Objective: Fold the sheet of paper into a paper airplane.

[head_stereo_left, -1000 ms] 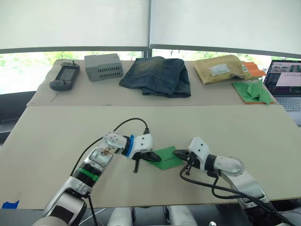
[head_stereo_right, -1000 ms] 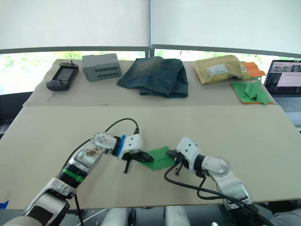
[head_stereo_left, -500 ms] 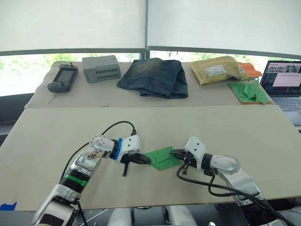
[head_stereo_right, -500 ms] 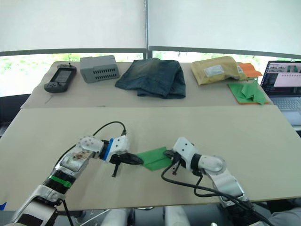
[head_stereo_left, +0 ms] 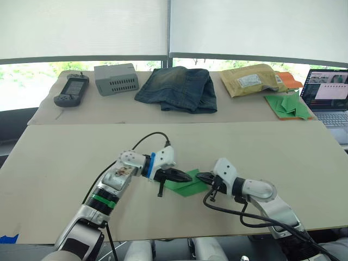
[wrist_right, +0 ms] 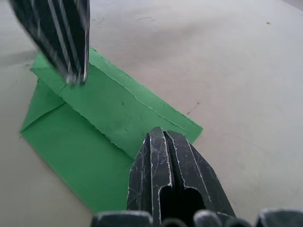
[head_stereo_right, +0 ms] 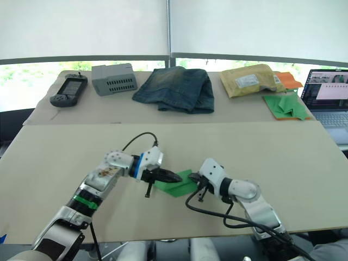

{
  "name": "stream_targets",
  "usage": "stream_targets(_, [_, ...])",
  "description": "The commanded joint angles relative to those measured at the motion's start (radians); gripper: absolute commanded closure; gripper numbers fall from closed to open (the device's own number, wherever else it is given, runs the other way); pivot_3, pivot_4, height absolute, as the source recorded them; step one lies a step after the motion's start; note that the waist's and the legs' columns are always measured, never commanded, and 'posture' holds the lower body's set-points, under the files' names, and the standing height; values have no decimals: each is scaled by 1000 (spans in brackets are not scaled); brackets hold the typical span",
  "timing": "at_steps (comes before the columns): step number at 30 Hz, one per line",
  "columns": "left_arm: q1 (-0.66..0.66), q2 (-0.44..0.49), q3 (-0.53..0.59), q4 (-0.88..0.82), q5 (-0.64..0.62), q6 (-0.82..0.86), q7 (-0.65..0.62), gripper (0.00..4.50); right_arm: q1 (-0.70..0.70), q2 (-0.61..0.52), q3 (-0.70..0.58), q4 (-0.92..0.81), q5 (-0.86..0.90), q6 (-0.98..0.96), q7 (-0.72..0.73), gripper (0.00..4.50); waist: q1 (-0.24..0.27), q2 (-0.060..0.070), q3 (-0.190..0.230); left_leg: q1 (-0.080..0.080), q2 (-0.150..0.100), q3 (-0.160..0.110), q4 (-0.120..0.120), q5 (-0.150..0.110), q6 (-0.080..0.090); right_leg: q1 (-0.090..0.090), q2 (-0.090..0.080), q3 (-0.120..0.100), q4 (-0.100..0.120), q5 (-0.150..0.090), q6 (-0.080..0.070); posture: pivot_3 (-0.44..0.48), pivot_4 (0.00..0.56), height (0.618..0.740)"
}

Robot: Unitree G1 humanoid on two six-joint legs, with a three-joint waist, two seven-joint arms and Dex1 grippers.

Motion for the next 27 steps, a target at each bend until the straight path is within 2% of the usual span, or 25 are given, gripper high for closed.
stream_targets(1, [-39, -13, -27, 68, 51, -67, 0, 4500, 25, 4, 47, 46, -33, 30, -5, 4482, 0, 0, 0, 0, 0, 0, 0, 0, 0, 0, 0, 0, 0, 0, 0, 0, 150, 728])
stream_targets(6, [-50, -7, -54, 138, 104, -125, -15, 4500, 32, 0, 44, 35, -34, 34, -8, 4482, 0, 0, 0, 0, 0, 0, 0, 0, 0, 0, 0, 0, 0, 0, 0, 0, 150, 728])
stream_targets(11, [-6, 48, -59, 141, 89, -149, -106, 4500, 38, -6, 39, 32, -33, 34, -11, 4482, -1, 0, 0, 0, 1, 0, 0, 0, 0, 0, 0, 0, 0, -1, -1, 0, 150, 728])
stream_targets(20, [26, 86, -37, 154, 98, -152, -100, 4500, 15, -5, 50, 54, -34, 28, -2, 4482, -2, 0, 0, 2, 1, 0, -2, 0, 0, 1, 1, 0, 0, -1, -2, 0, 150, 728])
stream_targets(27, [99, 159, -5, 131, 72, -146, -133, 4500, 0, -9, 54, 64, -33, 24, 5, 4482, -5, -1, -2, 7, 2, 0, -7, 0, 0, 2, 1, 0, 0, -2, -4, 0, 150, 728])
